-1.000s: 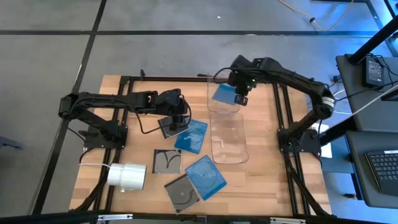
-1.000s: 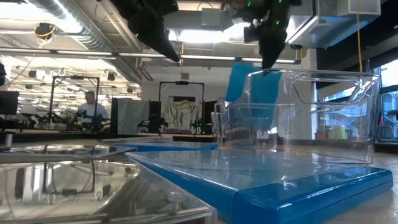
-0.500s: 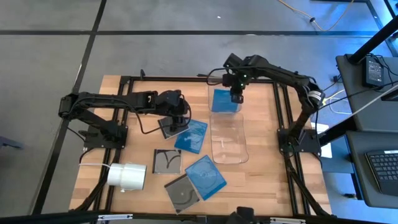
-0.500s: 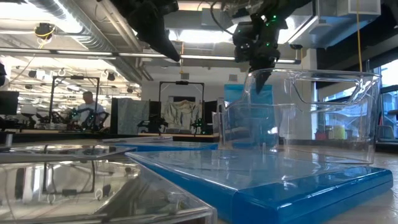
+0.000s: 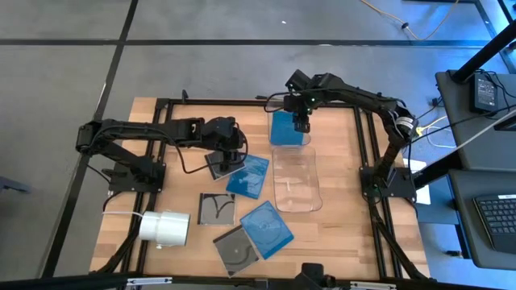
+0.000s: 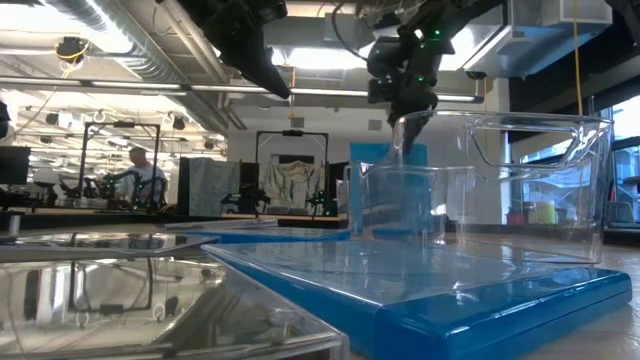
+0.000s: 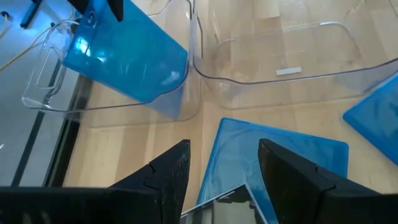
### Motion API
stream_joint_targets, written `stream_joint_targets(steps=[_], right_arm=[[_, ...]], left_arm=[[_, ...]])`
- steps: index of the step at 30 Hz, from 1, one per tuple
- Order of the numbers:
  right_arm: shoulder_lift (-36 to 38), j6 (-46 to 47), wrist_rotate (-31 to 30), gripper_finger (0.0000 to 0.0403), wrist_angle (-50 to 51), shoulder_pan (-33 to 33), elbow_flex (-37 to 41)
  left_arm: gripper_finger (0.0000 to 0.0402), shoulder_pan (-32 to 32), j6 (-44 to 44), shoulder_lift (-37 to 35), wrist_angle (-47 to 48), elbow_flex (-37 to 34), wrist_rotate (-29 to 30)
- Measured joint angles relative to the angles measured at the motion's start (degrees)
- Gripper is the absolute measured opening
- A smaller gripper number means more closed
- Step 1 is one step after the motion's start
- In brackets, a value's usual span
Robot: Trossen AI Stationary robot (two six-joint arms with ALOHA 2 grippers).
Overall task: Pick & place jewel cases by type
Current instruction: Put the bottom right blue CD case into the top transparent bin, then put the top black CD case into the bottom transparent bin
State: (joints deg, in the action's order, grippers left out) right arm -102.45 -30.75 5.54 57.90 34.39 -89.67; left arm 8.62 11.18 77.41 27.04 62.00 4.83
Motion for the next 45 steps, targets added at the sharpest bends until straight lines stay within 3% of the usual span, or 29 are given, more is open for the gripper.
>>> stream_joint_targets(steps=[6,17,25,29,36,45], right_arm=[[0.02,-1.48,-0.10,0.0215,-4.43,0.00,0.00],[0.13,-1.18,-0.07,0.0218,-9.10,0.00,0.00],[0.13,7.02,0.45,0.0218,-11.11,-0.32,-0.04],[0.13,9.78,0.81,0.0218,-11.17,-1.63,-0.04],[0.15,28.88,7.78,0.0218,-15.65,-4.75,-0.07],[0.22,25.28,8.11,0.0218,-20.47,-8.01,-0.07]], left_arm=[[0.0185,0.00,0.00,0.00,0.01,0.00,0.01],[0.0187,0.00,1.01,0.02,-1.53,-2.96,0.07],[0.0185,-0.39,0.11,0.02,-1.54,-3.34,-0.01],[0.0186,-0.46,-4.38,0.02,-1.47,-3.34,-0.01],[0.0185,-0.46,-14.20,0.02,5.57,-3.34,0.21],[0.0188,-0.46,-20.54,-0.31,10.18,-6.46,1.88]])
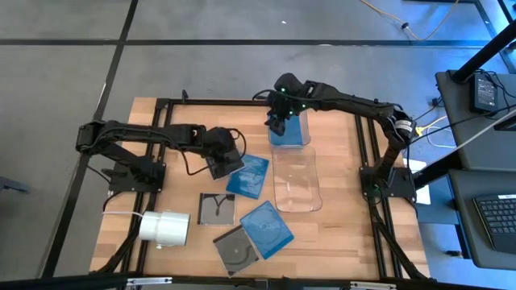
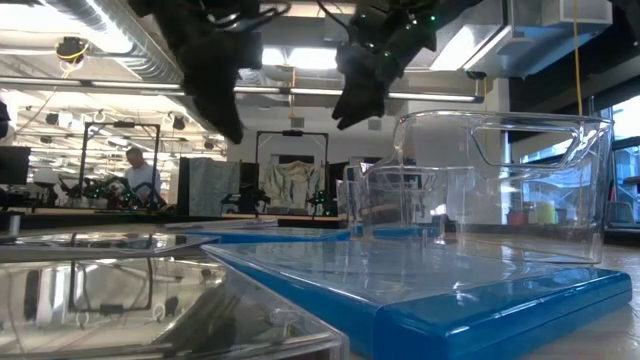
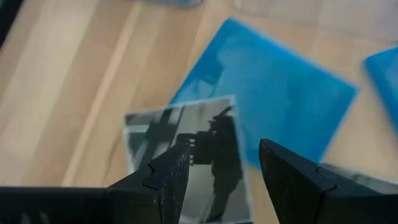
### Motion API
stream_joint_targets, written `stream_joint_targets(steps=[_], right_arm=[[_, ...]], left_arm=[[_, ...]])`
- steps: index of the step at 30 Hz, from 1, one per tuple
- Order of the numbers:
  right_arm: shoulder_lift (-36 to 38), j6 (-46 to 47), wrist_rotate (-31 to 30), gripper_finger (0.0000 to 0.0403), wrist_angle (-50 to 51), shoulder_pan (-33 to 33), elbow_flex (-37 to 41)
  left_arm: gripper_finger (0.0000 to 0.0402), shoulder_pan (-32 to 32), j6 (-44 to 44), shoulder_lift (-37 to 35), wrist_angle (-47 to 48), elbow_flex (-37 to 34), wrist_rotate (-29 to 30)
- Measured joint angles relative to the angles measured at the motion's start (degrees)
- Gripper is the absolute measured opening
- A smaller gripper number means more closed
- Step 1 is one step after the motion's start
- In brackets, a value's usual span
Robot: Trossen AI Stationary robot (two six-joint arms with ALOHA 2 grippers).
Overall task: Pick & place jewel cases by type
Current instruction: Put the top black CD case into the bottom transparent bin
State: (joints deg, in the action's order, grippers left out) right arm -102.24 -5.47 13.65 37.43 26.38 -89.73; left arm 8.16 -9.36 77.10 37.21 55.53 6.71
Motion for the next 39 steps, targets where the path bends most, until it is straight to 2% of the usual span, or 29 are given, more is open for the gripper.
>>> stream_joint_targets(steps=[3,10,14,20,26,33,39], right_arm=[[0.00,3.79,0.82,0.0218,-0.08,-0.94,0.00],[-0.75,8.36,9.19,0.0218,-3.69,-1.54,-0.09],[-1.40,11.39,10.10,0.0218,-7.96,-1.52,-0.11],[-2.88,13.73,12.22,0.0218,-8.19,-1.92,-0.06],[-6.88,16.12,16.06,0.0218,-11.80,-3.31,-0.09],[-10.88,20.91,17.86,0.0218,-17.18,-3.75,-0.09],[-11.41,21.74,17.94,0.0218,-17.81,-3.74,-0.04]], left_arm=[[0.0185,-0.67,1.32,-0.22,1.23,-1.82,4.50],[0.0185,-4.02,9.52,-0.22,3.49,-3.37,15.04],[0.0187,-7.50,7.04,-0.37,9.68,-3.35,17.25],[0.0185,-13.93,1.76,-0.37,18.19,-3.39,24.71],[0.0188,-16.44,3.60,-0.37,18.18,-3.61,24.41],[0.0188,-16.44,16.33,0.04,20.06,-3.61,22.06],[0.0189,-15.63,19.78,2.74,19.76,-3.63,22.23]])
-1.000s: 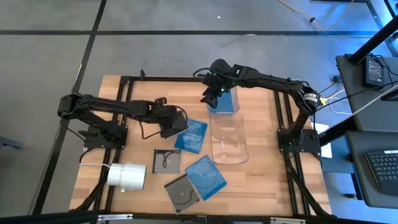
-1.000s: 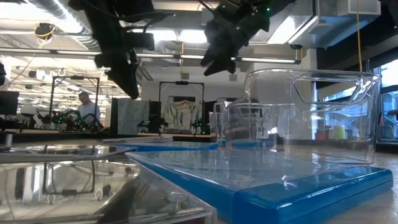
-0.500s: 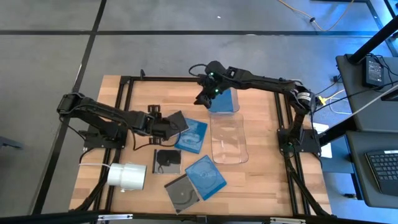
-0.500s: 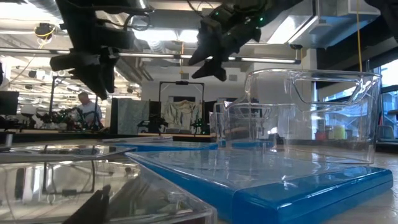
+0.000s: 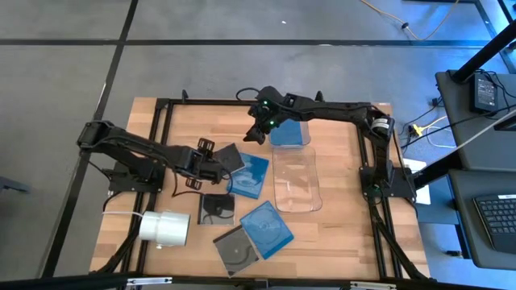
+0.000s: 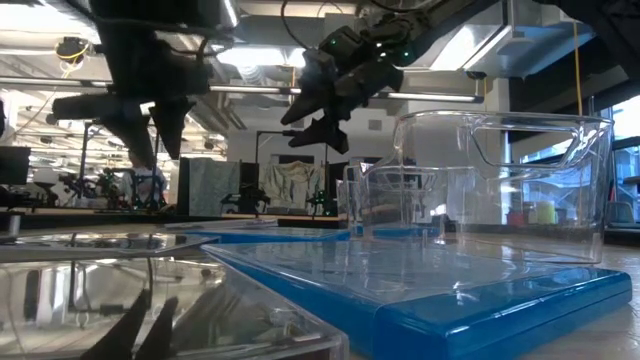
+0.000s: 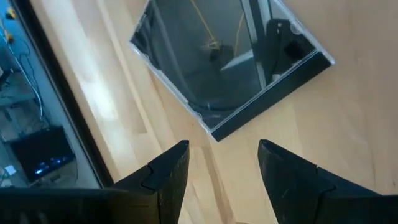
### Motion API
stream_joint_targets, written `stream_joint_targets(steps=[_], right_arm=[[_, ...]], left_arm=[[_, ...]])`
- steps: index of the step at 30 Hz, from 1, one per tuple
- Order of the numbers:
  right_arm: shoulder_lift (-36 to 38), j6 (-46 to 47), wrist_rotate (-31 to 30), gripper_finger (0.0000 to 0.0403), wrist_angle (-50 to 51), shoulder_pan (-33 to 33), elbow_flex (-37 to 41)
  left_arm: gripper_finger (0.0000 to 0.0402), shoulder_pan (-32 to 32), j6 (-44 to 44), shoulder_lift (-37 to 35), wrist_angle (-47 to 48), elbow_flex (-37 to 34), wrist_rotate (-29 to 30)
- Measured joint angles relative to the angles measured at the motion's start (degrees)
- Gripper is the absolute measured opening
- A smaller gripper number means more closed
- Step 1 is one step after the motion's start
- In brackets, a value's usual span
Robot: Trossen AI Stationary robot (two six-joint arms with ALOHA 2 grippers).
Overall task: Pick & place jewel cases by type
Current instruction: Put the top black CD case into the bottom transparent bin
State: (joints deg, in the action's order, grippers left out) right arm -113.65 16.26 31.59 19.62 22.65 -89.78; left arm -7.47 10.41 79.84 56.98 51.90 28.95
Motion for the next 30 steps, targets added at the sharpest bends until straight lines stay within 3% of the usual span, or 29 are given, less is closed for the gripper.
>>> stream_joint_targets(steps=[13,18,25,30], right_arm=[[0.00,-3.20,-0.02,0.0218,-1.94,-0.28,0.00],[0.00,-4.82,-0.02,0.0218,-0.76,-0.28,0.00],[0.00,-4.78,-0.04,0.0218,-0.75,-0.28,0.00],[0.00,-4.52,-0.87,0.0218,-0.56,-0.28,0.00]], left_arm=[[0.0174,1.77,-3.32,9.50,0.96,-0.09,-5.45],[0.0163,0.94,-8.03,3.89,0.25,-1.00,-2.80],[0.0155,-0.24,-7.39,-8.43,-11.69,-12.12,1.46],[0.0155,-1.47,-3.80,-10.29,-18.55,-11.92,0.97]])
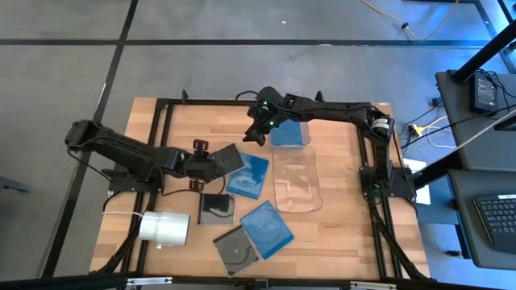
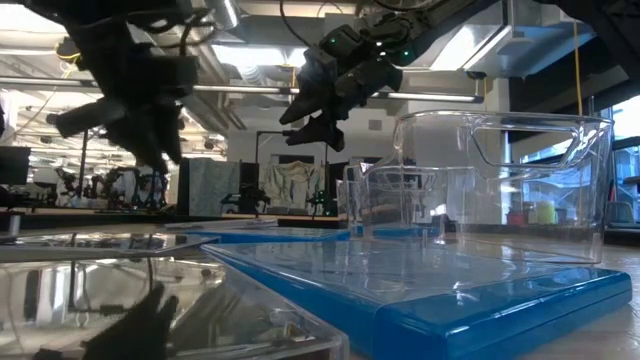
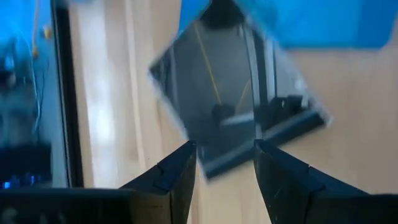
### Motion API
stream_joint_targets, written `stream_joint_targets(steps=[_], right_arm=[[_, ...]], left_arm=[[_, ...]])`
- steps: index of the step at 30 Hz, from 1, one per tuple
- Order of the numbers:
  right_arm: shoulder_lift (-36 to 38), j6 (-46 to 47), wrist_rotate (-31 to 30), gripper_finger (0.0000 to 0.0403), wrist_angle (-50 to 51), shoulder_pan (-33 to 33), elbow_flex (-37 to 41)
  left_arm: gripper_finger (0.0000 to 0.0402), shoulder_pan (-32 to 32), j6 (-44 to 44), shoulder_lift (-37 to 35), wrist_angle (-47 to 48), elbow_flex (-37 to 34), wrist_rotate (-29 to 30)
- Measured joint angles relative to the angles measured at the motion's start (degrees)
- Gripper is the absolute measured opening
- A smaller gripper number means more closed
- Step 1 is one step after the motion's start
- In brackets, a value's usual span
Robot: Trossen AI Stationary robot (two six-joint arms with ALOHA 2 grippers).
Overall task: Pick & place jewel cases by type
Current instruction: Put the top black CD case into the bottom transparent bin
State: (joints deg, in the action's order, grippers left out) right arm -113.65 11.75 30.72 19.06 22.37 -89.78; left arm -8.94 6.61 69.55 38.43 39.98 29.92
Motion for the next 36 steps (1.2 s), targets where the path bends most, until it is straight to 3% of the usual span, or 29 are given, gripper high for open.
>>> stream_joint_targets(steps=[5,11,16,22,30,36], right_arm=[[0.00,1.76,-0.02,0.0218,-0.02,0.00,0.00],[0.00,1.70,0.40,0.0218,-0.39,-0.11,0.00],[0.00,1.55,0.39,0.0218,0.01,-0.11,0.00],[0.00,1.21,0.39,0.0218,0.01,-0.11,0.00],[0.00,-0.07,0.39,0.0218,0.20,-0.11,0.00],[0.00,1.60,0.74,0.0218,-2.29,-0.11,0.00]], left_arm=[[0.0155,-1.09,9.42,1.90,-7.10,-0.30,-2.59],[0.0155,-3.06,15.17,5.99,-1.34,-0.45,3.67],[0.0155,-3.07,8.04,9.20,-2.83,-0.40,-1.48],[0.0155,-3.79,1.68,11.70,-3.98,-0.38,-2.39],[0.0155,-8.30,-0.37,12.63,-4.10,-0.35,-1.44],[0.0155,-10.26,-0.83,18.89,-3.95,-0.34,3.15]])
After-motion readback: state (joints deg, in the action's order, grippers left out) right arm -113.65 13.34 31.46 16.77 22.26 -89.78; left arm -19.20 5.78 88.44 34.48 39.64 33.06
